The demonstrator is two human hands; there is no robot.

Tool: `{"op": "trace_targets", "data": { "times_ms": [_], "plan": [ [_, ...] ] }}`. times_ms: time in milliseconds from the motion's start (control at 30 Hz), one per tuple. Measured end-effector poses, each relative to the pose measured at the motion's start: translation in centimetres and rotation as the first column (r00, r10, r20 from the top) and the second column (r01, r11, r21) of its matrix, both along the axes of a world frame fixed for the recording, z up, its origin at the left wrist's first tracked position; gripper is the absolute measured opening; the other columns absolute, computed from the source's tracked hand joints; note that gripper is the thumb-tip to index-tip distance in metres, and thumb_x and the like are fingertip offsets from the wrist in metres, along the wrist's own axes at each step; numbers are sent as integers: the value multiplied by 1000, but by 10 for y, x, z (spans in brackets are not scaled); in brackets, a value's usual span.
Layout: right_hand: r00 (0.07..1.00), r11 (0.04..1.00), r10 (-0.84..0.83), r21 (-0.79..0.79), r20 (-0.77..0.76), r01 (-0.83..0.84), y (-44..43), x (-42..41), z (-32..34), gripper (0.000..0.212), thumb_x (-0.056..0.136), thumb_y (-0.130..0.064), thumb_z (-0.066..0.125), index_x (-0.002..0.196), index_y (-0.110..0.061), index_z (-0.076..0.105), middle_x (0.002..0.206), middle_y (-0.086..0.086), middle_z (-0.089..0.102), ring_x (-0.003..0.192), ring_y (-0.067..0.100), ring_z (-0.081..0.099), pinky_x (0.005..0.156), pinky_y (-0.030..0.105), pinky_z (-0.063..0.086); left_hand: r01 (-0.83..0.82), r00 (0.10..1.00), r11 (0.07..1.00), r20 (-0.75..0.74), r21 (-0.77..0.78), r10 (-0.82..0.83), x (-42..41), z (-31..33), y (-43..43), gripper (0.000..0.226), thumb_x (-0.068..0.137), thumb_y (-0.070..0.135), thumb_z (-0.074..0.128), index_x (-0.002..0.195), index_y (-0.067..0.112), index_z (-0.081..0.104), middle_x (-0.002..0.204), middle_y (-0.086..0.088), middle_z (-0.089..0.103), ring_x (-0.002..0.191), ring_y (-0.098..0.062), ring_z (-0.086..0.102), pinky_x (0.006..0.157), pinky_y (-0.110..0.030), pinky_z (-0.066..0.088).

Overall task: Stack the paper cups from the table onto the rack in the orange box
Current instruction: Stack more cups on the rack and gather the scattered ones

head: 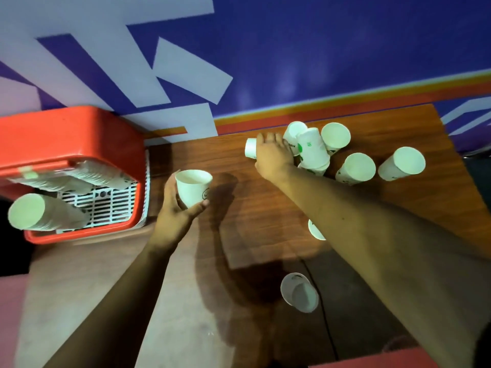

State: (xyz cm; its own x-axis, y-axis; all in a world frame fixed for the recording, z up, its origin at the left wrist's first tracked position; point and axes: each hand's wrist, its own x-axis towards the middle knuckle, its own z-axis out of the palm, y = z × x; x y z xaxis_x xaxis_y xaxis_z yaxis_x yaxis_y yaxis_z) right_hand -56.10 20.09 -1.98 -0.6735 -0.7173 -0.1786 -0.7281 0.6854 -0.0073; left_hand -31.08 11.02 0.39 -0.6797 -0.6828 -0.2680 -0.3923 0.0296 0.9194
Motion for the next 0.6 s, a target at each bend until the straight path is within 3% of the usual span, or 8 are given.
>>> {"op": "trace_targets", "data": {
  "times_ms": [100, 200, 300, 400, 467, 600],
  "plan": [
    [997, 992, 4, 125, -73, 5, -7, 4, -5, 50, 83, -20, 65, 129, -7, 51, 128, 15, 52, 120, 33, 42, 103, 42, 33, -35, 997, 998, -62, 45, 37, 5, -4, -4, 84, 78, 14, 82, 146, 25, 33, 138, 3, 51, 128, -17, 53, 108, -41, 48],
    [998, 985, 25, 173, -53, -16, -10, 16, -1, 62, 77, -36, 73, 129, -8, 53, 127, 14, 49, 118, 33, 43, 100, 45, 33, -81, 991, 991, -94, 102, 91, 16, -5, -9, 92, 74, 31, 81, 147, 42, 26, 151, 2, 43, 135, -17, 50, 111, -43, 46],
    [987, 998, -39, 62, 158, 29, -13, 41, 15, 74, 71, -43, 78, 130, -12, 47, 131, 15, 44, 116, 35, 49, 96, 45, 41, -92, 988, 986, -113, 137, 108, 30, 2, -15, 91, 74, 24, 80, 147, 41, 28, 149, -1, 47, 130, -19, 54, 102, -36, 52],
    [917, 990, -71, -87, 393, 114, -20, 76, 45, 74, 73, -38, 79, 133, -15, 42, 134, 11, 38, 112, 32, 55, 88, 38, 49, -128, 977, 976, -148, 174, 154, 49, 17, -23, 82, 74, 17, 77, 142, 31, 33, 131, -8, 58, 114, -21, 61, 91, -36, 56],
    [887, 983, -33, -144, 460, 111, -26, 100, 66, 72, 73, -35, 79, 132, -15, 42, 131, 8, 37, 108, 28, 56, 86, 36, 49, -156, 968, 971, -170, 180, 187, 67, 31, -32, 74, 74, 13, 74, 134, 33, 36, 121, -4, 60, 106, -17, 61, 85, -34, 57],
    [843, 964, 22, -235, 537, 125, -44, 147, 106, 66, 73, -35, 75, 128, -15, 45, 124, 4, 36, 98, 25, 54, 78, 32, 44, -214, 952, 964, -189, 159, 242, 114, 53, -54, 75, 75, 18, 76, 137, 34, 37, 126, -6, 62, 110, -15, 62, 93, -38, 56]
  ]
}}
